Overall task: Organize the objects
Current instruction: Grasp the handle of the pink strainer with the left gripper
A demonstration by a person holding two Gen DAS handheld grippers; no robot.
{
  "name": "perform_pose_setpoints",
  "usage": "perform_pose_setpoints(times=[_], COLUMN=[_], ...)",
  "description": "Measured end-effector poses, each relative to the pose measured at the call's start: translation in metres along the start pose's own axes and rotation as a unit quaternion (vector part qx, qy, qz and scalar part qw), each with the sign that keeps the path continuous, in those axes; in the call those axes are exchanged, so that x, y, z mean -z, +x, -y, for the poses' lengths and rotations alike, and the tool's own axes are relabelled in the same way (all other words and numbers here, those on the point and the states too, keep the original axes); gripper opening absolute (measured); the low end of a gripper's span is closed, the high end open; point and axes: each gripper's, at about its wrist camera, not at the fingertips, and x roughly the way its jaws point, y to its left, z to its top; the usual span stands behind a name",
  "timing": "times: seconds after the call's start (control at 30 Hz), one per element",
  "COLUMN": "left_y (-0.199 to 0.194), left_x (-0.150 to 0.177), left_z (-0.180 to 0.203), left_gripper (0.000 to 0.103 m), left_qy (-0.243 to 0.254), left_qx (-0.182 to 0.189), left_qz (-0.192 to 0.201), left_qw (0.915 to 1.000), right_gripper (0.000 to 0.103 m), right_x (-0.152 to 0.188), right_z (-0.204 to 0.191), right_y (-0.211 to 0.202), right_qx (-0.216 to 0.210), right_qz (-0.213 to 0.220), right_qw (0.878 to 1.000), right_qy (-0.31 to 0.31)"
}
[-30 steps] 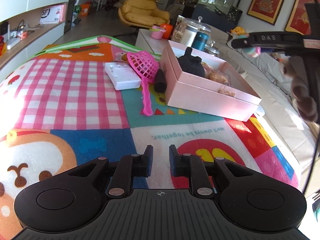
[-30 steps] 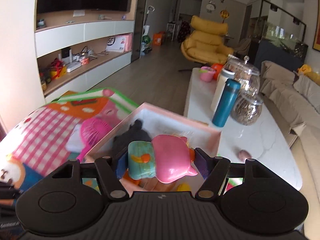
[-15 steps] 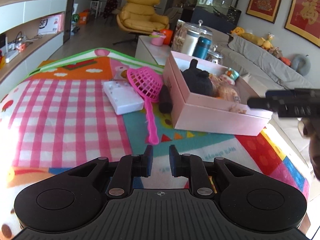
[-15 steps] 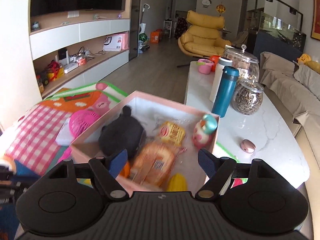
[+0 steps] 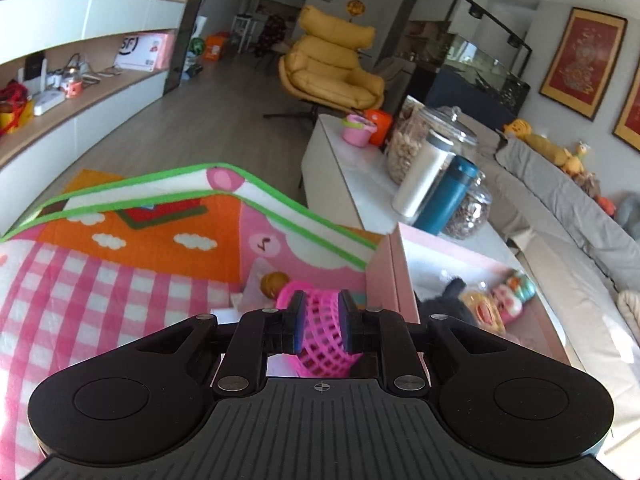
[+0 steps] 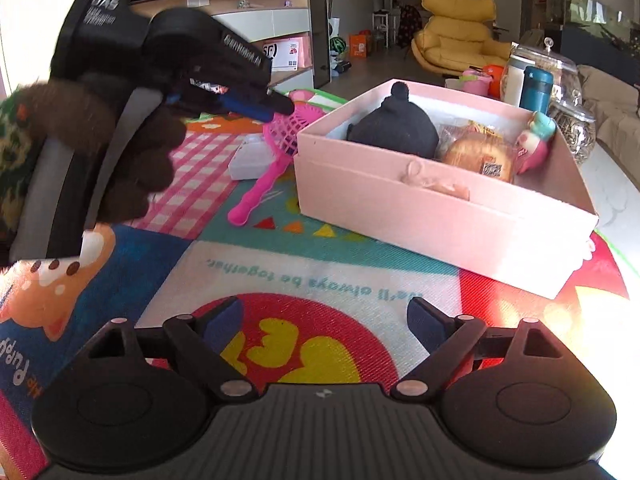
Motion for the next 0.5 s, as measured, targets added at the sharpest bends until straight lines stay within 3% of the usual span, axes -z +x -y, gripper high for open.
perform_pose_setpoints(times=[0.1,0.2,0.37,0.5], left_y=[0.013,0.027,0.023,-0.003], left_x=[-0.009,-0.009,0.006,0.021], left_z=[0.001,0.007,0.020,0.015], left_gripper=[0.019,0.019,0.018,0.018], left_qy=[0.005,0.033,0.115,0.125], left_qx=[-0.019,-0.034,-0.072,-0.061], left_qz=[0.002,-0.012,0.006,0.002], left_qw=[0.9998,0.9988,0.9907,0.9903], right_gripper=[0.103,0.103,0.103,0.103], right_x=[0.002,0.000,-0.001,0.000], right_z=[0.000,0.002,0.008,0.009], right_y=[-0.005,-0.002,0.003,0.002], right_qx=[-0.007,-0.012,-0.012,-0.012], right_qz=[0.015,0.006,-0.008,-0.005], right_qw=[1.000,1.000,1.000,1.000], right_qy=[-0.003,0.000,0.018,0.023])
